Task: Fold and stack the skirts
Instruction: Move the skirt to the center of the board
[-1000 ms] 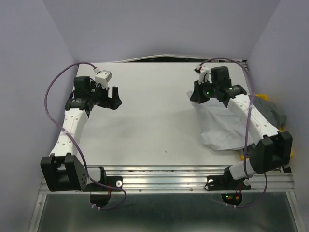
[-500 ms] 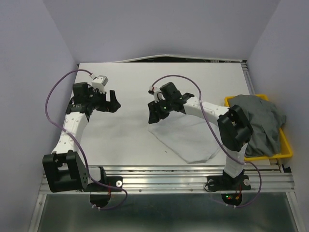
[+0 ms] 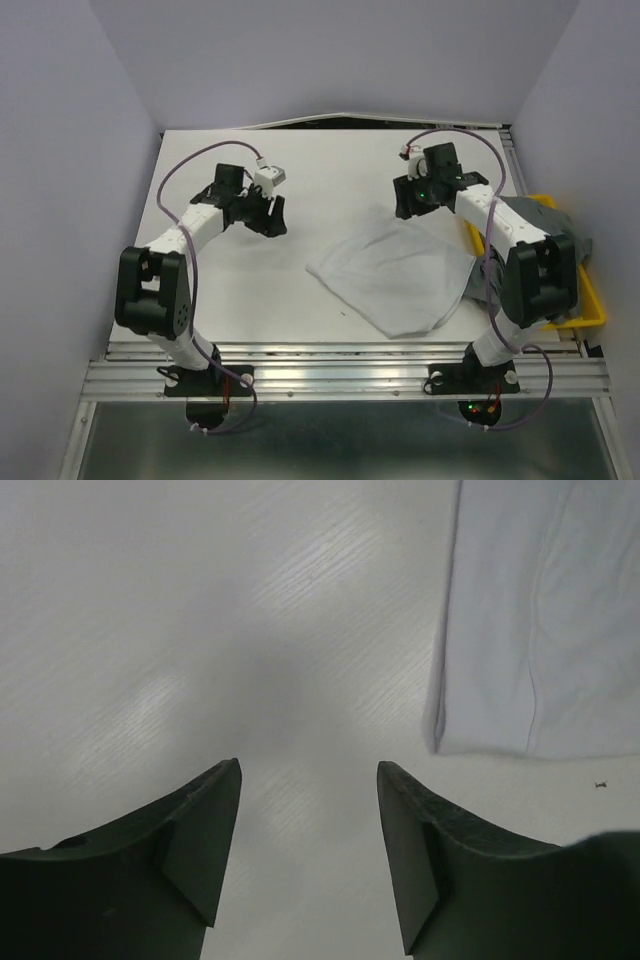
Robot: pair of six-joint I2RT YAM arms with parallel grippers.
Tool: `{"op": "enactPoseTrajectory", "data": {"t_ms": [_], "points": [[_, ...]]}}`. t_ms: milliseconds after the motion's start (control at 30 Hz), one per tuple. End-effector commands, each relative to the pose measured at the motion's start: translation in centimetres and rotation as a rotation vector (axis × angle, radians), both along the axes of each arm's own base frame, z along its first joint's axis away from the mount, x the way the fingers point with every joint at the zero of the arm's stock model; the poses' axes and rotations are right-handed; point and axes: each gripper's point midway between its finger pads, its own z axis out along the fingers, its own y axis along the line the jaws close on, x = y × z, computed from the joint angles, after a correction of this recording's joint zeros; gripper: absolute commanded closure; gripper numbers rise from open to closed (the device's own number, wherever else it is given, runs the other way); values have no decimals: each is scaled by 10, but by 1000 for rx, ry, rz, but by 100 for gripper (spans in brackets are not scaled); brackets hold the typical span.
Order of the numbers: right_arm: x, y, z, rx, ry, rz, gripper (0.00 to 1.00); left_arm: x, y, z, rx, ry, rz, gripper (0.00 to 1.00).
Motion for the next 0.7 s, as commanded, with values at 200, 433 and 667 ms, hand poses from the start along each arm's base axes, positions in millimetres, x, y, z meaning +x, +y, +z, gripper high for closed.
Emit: {"op": "enactPoseTrajectory", "data": {"t_ms": [200, 433, 667], "points": [[-33, -99, -97, -339, 218, -59, 49, 18, -88, -15, 141, -72, -263, 53], [-13, -88, -138, -312, 275, -49, 61, -5, -110, -32, 202, -61, -358, 64], [12, -27, -156, -265, 248, 50, 66, -21, -74, -29, 194, -29, -299, 71]]}}
